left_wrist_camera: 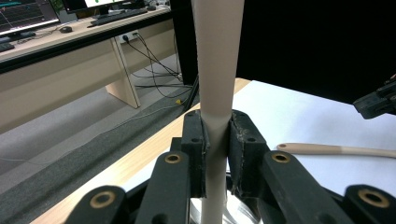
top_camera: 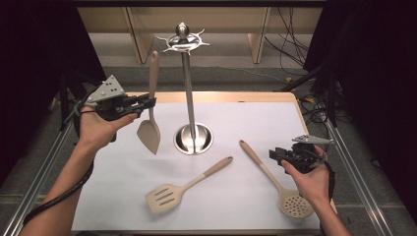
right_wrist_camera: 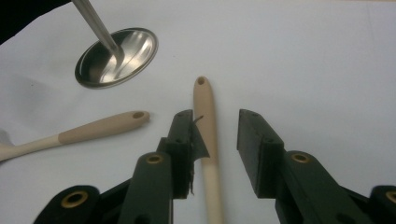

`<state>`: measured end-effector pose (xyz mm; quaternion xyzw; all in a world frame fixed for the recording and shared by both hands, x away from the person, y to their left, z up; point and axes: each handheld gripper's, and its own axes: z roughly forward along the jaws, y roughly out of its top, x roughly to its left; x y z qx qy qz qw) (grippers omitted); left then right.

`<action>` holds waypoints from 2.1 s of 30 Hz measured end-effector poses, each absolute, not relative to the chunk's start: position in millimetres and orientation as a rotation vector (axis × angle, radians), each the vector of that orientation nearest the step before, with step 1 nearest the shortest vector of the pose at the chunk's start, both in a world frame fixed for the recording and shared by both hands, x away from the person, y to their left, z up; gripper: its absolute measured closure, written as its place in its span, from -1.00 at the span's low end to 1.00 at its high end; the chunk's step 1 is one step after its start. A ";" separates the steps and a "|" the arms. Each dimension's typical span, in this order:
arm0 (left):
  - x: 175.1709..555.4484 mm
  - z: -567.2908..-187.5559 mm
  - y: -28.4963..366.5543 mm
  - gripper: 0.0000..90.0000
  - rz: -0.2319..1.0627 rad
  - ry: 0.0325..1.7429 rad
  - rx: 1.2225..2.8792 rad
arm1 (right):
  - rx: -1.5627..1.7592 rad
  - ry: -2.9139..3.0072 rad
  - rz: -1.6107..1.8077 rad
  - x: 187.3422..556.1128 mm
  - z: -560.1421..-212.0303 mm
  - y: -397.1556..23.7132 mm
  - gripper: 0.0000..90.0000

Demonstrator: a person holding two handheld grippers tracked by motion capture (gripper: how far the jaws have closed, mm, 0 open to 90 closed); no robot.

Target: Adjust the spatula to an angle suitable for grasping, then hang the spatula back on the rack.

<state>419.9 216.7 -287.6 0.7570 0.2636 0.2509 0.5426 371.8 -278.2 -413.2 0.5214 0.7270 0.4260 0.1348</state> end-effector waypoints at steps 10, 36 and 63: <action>423.8 -284.9 213.6 0.72 0.579 0.622 1.797 | 1.470 2.119 1.214 373.0 -415.3 -283.4 0.49; 426.6 -276.8 218.5 0.72 0.588 0.636 1.822 | 1.526 2.091 1.247 376.5 -411.7 -281.2 0.49; 442.4 -277.3 208.6 0.72 0.549 0.638 1.884 | 1.519 2.092 1.218 377.5 -410.3 -283.6 0.50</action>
